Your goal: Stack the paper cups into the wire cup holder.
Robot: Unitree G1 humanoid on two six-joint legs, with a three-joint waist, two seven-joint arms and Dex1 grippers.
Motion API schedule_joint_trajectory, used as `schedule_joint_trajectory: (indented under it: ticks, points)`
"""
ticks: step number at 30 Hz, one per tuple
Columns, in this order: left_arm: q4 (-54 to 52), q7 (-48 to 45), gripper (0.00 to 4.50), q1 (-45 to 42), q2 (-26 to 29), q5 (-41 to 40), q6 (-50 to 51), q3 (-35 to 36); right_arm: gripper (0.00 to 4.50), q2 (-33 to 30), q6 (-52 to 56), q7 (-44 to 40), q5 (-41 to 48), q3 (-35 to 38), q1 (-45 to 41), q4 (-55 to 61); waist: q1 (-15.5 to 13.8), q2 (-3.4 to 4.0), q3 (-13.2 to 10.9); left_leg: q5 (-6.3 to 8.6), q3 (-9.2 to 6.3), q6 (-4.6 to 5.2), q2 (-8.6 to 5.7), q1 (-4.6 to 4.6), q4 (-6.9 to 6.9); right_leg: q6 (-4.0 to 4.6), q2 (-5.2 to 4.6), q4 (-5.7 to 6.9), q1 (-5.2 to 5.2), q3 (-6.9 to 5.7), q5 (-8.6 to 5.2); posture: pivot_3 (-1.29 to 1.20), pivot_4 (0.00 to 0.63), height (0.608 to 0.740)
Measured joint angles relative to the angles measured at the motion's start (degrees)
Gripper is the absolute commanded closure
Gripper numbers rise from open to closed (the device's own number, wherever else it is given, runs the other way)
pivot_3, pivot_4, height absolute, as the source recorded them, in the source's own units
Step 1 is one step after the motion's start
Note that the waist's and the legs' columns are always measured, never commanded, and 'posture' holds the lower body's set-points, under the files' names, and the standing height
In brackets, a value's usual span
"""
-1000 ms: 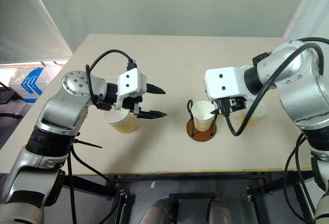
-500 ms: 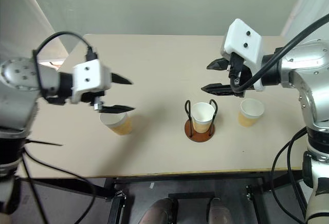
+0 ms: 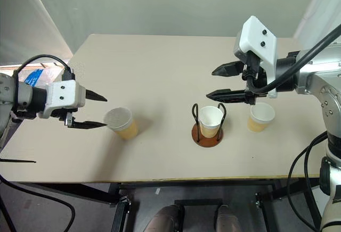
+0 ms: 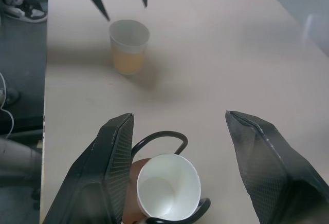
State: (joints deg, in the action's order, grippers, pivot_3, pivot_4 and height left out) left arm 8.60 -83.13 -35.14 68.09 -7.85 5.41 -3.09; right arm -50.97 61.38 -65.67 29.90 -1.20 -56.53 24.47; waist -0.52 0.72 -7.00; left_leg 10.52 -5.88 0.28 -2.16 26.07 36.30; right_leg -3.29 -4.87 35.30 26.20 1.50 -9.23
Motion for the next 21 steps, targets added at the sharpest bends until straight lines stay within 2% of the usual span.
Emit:
schedule_joint_trajectory:
  ticks: [4,9,19,21]
  points:
    - [-1.1,-3.7,0.54,0.5,0.6,-0.9,0.7,-0.3,1.5,-0.5,0.1,0.5,1.3,0.0,0.0,0.0,0.0,0.0,0.0,0.0,0.0,-0.02,0.04,0.01,-0.05,0.03,0.0,0.11,0.08,-0.03,-0.05,0.0,0.15,0.74]
    - [0.5,-4.2,0.54,-0.5,0.6,1.9,-1.7,-2.4,1.5,-1.5,0.2,1.2,2.5,0.0,0.0,0.1,0.1,0.0,0.0,-0.02,0.01,-0.01,0.05,-0.01,-0.04,0.08,0.0,0.18,0.08,-0.03,-0.08,0.0,0.15,0.74]
    - [1.5,-1.3,0.54,-1.1,-4.2,5.7,-3.6,-4.6,1.5,-2.0,0.2,2.9,4.3,0.0,0.6,0.5,0.1,-0.02,0.0,-0.08,0.02,-0.01,0.05,-0.02,-0.01,0.1,0.0,0.3,0.09,-0.03,-0.09,0.0,0.15,0.74]
    - [1.5,-1.3,0.91,-1.1,-4.4,5.9,-3.7,-4.6,1.47,-2.2,0.2,3.1,4.6,0.0,0.6,0.5,0.1,-0.01,0.0,-0.08,0.02,-0.01,0.05,-0.03,-0.01,0.1,0.0,0.31,0.09,-0.03,-0.09,0.0,0.15,0.74]
